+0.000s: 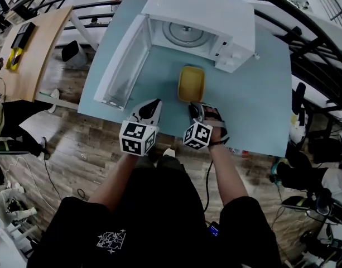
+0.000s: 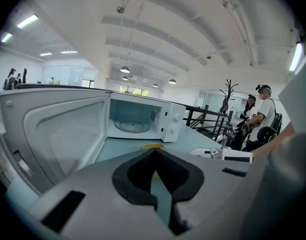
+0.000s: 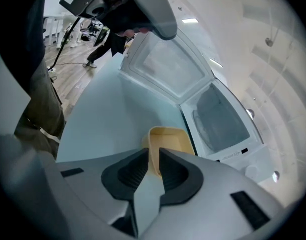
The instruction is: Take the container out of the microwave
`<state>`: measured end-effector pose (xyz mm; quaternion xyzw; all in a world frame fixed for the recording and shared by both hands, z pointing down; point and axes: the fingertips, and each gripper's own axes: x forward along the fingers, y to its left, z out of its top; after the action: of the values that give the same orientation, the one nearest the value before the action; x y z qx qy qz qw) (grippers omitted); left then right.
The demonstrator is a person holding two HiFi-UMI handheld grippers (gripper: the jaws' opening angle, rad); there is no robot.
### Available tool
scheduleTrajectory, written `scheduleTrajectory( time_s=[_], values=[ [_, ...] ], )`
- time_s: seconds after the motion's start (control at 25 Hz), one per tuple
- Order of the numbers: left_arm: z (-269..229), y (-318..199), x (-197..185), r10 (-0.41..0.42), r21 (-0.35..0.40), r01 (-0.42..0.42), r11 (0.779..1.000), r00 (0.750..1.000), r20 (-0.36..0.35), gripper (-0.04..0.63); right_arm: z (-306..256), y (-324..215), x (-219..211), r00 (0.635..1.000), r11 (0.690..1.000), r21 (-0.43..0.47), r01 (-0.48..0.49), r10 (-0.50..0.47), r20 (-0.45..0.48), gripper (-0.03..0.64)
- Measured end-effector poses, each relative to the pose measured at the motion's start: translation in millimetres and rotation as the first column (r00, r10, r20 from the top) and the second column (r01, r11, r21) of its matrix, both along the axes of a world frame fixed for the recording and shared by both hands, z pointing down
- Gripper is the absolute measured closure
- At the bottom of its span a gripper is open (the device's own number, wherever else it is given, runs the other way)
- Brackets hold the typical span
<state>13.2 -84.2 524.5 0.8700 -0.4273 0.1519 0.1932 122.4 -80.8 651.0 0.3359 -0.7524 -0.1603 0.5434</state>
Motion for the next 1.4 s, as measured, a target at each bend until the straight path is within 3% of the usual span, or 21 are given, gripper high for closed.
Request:
scheduleTrajectory(
  time_s=[0.36, 0.64, 0.88, 1.12, 1.4],
  values=[
    [-26, -6, -14, 0.054, 0.033, -0.054, 0.998, 0.999, -0.004, 0.588, -29, 11, -8, 0.977, 0.987, -0.009, -0.162, 0.161, 0.142, 0.594],
    [-43, -1, -28, 0.09, 0.06, -0.089, 0.994, 0.996, -0.003, 0.588, -52, 27, -17, 0.91, 0.954, -0.061, -0.294, 0.299, 0.287, 0.607],
    [-59, 7, -38, 0.117, 0.096, -0.116, 0.989, 0.993, -0.007, 0.588, -85, 39, -22, 0.794, 0.908, -0.109, -0.405, 0.408, 0.451, 0.611],
    [-77, 14, -47, 0.14, 0.125, -0.136, 0.983, 0.99, -0.026, 0.588, -127, 48, -27, 0.594, 0.852, -0.18, -0.491, 0.479, 0.646, 0.611],
    [-94, 16, -58, 0.153, 0.156, -0.145, 0.977, 0.988, -0.038, 0.588, -157, 53, -26, 0.49, 0.823, -0.191, -0.536, 0.487, 0.723, 0.611]
  ],
)
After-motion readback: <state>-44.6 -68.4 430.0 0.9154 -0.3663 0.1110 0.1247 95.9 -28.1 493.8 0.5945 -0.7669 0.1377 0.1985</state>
